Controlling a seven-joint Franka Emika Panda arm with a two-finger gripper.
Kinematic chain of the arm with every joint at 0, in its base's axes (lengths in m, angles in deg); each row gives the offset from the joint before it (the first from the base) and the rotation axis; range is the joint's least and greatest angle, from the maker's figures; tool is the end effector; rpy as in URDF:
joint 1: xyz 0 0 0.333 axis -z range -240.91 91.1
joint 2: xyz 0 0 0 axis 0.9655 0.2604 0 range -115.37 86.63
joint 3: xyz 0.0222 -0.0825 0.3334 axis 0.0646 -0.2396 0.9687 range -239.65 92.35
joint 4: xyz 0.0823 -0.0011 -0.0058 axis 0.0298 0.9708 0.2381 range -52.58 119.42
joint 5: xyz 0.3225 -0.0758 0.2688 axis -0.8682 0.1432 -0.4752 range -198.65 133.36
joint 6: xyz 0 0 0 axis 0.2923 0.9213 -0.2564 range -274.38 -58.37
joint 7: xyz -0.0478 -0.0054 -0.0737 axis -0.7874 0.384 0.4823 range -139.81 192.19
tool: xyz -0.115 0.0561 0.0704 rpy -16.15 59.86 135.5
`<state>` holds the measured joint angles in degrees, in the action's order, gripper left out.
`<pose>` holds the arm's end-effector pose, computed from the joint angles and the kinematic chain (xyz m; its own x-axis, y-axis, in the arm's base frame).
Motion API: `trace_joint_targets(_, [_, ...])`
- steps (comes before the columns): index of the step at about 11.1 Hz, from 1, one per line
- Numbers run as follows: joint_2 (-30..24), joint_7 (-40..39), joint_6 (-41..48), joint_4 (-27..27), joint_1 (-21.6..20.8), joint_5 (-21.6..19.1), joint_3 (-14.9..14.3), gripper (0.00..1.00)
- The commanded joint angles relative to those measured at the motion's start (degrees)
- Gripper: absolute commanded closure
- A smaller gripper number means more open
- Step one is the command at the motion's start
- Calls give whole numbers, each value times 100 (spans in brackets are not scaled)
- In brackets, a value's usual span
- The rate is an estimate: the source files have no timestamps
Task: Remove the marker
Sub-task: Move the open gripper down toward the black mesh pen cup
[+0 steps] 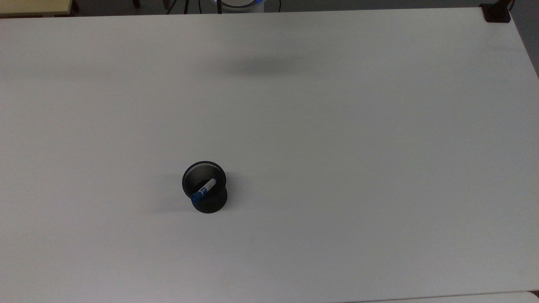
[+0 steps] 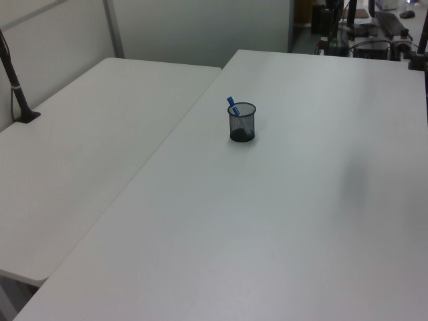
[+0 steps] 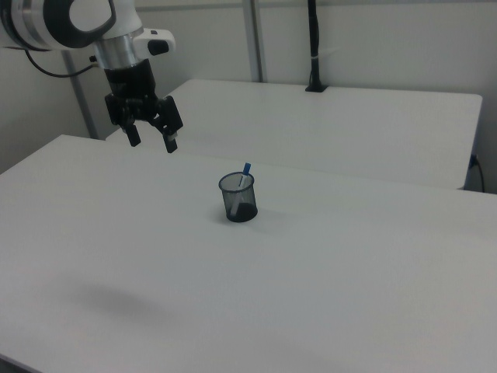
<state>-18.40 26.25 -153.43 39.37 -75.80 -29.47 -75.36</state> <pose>0.5725 -0.0165 0.6080 0.9992 -0.0115 0.0370 -0.0135 -0.9985 0.0534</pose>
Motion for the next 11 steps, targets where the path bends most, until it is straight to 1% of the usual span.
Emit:
trace_joint_targets(1, [-80, -42, 62, 72, -16, -159, -31, 0])
trace_joint_targets(7, [-28, -50, -43, 63, -25, -159, -31, 0])
trace_joint_targets(9, [217, -33, -463, -59, -33, -185, -31, 0])
trace_joint_targets(11, [472, -33, -998, -182, -16, -413, -31, 0])
